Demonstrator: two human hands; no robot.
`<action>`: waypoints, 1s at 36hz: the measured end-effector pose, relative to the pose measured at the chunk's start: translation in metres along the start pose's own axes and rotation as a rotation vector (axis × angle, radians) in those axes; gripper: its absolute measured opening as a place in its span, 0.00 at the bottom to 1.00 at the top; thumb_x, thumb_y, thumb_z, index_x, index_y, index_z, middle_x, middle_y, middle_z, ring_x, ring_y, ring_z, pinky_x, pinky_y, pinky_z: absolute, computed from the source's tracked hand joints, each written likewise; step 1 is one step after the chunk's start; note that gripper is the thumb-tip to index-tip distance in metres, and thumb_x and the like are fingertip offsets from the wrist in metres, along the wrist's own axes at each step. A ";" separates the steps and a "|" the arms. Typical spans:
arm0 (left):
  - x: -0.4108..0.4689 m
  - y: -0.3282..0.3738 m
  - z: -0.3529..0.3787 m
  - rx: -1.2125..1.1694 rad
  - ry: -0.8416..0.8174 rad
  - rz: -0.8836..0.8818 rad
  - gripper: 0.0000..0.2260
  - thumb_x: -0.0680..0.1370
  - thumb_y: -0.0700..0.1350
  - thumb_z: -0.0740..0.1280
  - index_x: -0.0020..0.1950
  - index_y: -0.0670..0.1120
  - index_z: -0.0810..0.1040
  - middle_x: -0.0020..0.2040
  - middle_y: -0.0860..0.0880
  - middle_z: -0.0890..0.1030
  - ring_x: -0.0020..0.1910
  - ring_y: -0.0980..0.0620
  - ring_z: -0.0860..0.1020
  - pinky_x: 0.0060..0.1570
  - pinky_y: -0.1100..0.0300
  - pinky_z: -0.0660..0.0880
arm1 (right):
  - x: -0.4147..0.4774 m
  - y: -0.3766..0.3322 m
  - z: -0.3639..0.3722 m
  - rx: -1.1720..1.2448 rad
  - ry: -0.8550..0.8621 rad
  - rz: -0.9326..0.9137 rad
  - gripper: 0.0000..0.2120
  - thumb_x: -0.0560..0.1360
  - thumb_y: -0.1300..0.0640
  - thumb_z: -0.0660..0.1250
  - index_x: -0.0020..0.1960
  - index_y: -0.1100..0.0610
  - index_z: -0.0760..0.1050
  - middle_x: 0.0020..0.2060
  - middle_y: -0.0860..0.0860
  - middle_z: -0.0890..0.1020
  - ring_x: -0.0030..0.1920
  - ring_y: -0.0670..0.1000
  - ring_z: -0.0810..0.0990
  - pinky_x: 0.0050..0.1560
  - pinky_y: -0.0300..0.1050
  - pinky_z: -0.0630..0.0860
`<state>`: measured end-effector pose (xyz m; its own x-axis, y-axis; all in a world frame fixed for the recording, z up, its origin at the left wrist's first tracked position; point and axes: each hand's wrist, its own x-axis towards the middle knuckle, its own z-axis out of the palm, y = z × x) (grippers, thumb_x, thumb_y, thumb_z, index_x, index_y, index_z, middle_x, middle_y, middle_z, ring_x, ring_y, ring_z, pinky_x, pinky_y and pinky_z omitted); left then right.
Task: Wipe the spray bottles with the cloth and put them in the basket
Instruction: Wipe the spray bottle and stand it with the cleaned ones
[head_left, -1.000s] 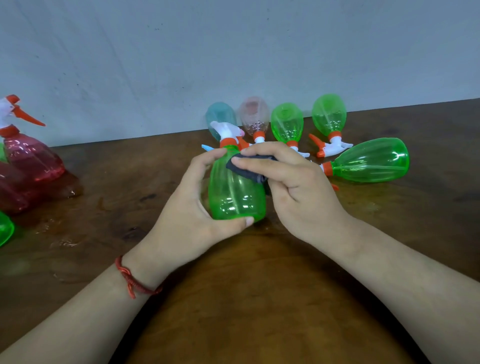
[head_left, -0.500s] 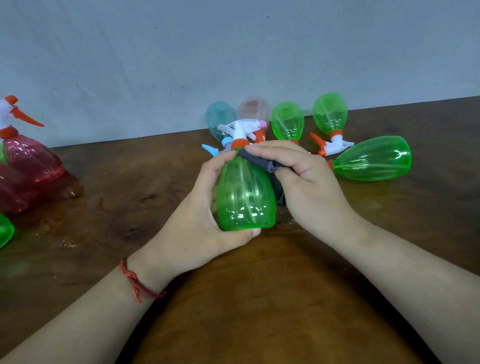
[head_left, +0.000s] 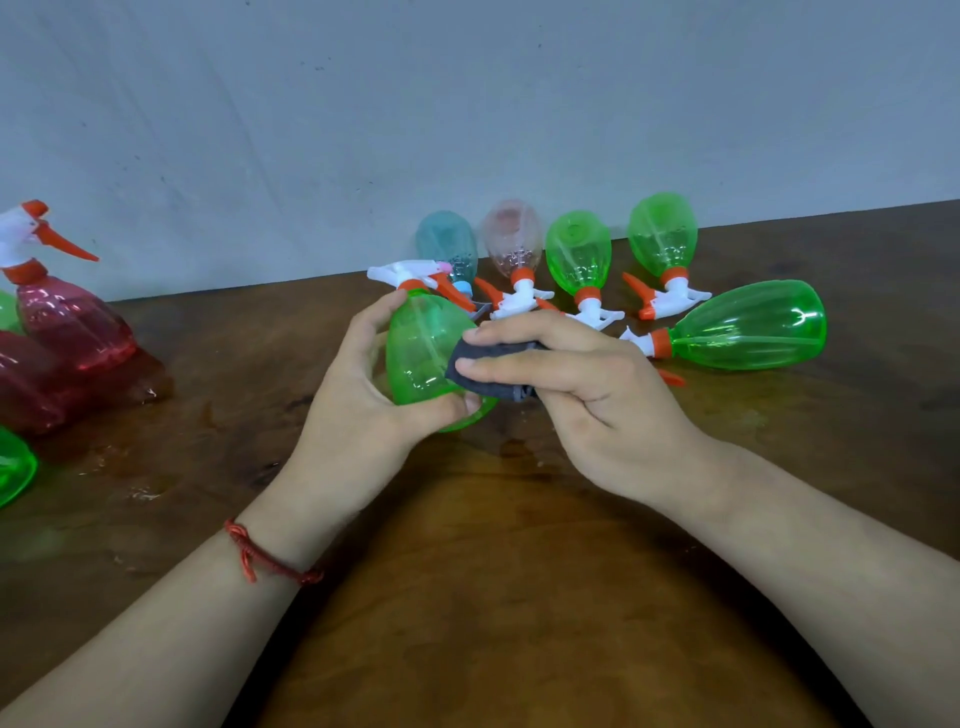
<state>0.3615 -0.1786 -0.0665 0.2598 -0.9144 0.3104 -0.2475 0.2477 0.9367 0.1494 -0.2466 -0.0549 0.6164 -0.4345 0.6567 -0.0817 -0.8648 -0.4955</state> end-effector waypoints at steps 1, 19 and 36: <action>0.001 -0.001 0.000 0.004 0.002 -0.006 0.43 0.63 0.47 0.86 0.75 0.60 0.73 0.68 0.52 0.83 0.66 0.48 0.83 0.64 0.38 0.81 | 0.000 0.000 0.000 0.003 -0.001 -0.001 0.22 0.83 0.75 0.58 0.65 0.59 0.84 0.67 0.54 0.81 0.70 0.51 0.78 0.71 0.48 0.75; -0.022 0.016 0.013 0.124 -0.266 0.193 0.47 0.68 0.38 0.83 0.82 0.50 0.64 0.75 0.58 0.73 0.74 0.54 0.76 0.68 0.62 0.76 | 0.017 0.002 -0.008 0.464 0.244 0.417 0.25 0.79 0.77 0.57 0.64 0.57 0.84 0.62 0.51 0.85 0.65 0.43 0.81 0.68 0.35 0.73; -0.010 0.003 0.009 0.098 -0.076 0.109 0.48 0.68 0.46 0.85 0.83 0.54 0.64 0.75 0.53 0.77 0.74 0.50 0.78 0.73 0.41 0.75 | 0.004 0.001 0.002 0.027 0.147 0.105 0.24 0.80 0.76 0.59 0.66 0.58 0.84 0.66 0.51 0.82 0.69 0.48 0.79 0.72 0.45 0.74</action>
<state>0.3498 -0.1713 -0.0680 0.1562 -0.9062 0.3930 -0.3608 0.3180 0.8767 0.1529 -0.2485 -0.0539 0.4847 -0.5561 0.6751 -0.1177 -0.8063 -0.5797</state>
